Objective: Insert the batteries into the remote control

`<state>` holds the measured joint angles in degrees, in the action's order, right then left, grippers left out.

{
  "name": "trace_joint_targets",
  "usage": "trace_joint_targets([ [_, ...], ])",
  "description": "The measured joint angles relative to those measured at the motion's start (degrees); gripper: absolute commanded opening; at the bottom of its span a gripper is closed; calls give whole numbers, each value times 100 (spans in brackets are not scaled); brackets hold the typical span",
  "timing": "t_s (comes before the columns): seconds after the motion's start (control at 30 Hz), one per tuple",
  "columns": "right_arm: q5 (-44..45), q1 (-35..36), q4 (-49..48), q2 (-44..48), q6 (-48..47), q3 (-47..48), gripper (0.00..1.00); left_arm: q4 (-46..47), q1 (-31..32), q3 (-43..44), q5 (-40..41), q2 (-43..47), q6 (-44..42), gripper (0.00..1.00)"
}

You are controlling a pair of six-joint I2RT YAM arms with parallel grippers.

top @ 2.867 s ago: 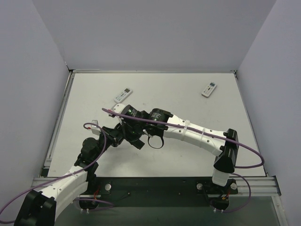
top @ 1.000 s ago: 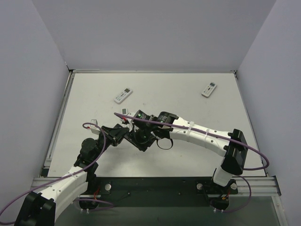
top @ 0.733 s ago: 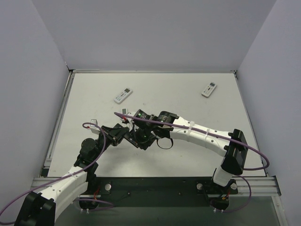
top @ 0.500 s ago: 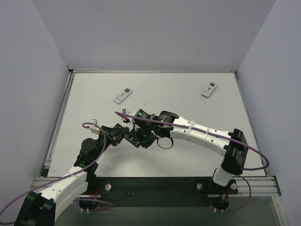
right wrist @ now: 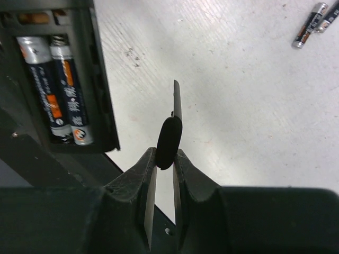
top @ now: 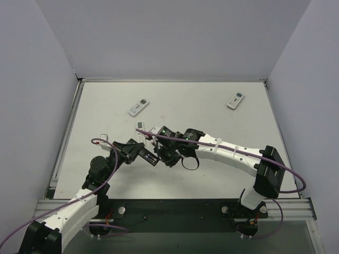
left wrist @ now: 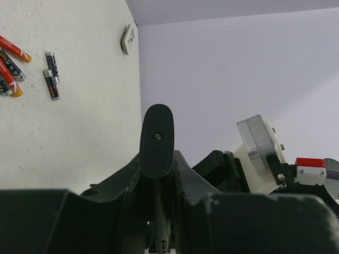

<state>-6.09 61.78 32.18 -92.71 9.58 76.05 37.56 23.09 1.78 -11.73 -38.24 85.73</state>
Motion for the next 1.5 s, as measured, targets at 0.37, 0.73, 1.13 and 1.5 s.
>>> trace_joint_targets([
  [0.37, 743, -17, -750, 1434, -1178, -837, 0, -682, -118, 229, -400, -267, 20, 0],
  [0.73, 415, 492, -2140, 3073, -3602, -1991, 0, -927, -146, 1200, -1333, -997, -243, 0],
  [1.13, 584, 1207, -2312, 3027, -5827, -1832, 0, -1829, -146, 2299, -2074, -1322, -844, 0],
  [1.5, 1353, 1589, -2299, 2673, -7084, -1762, 0, -2374, -146, 2479, -2328, -1364, -1141, 0],
])
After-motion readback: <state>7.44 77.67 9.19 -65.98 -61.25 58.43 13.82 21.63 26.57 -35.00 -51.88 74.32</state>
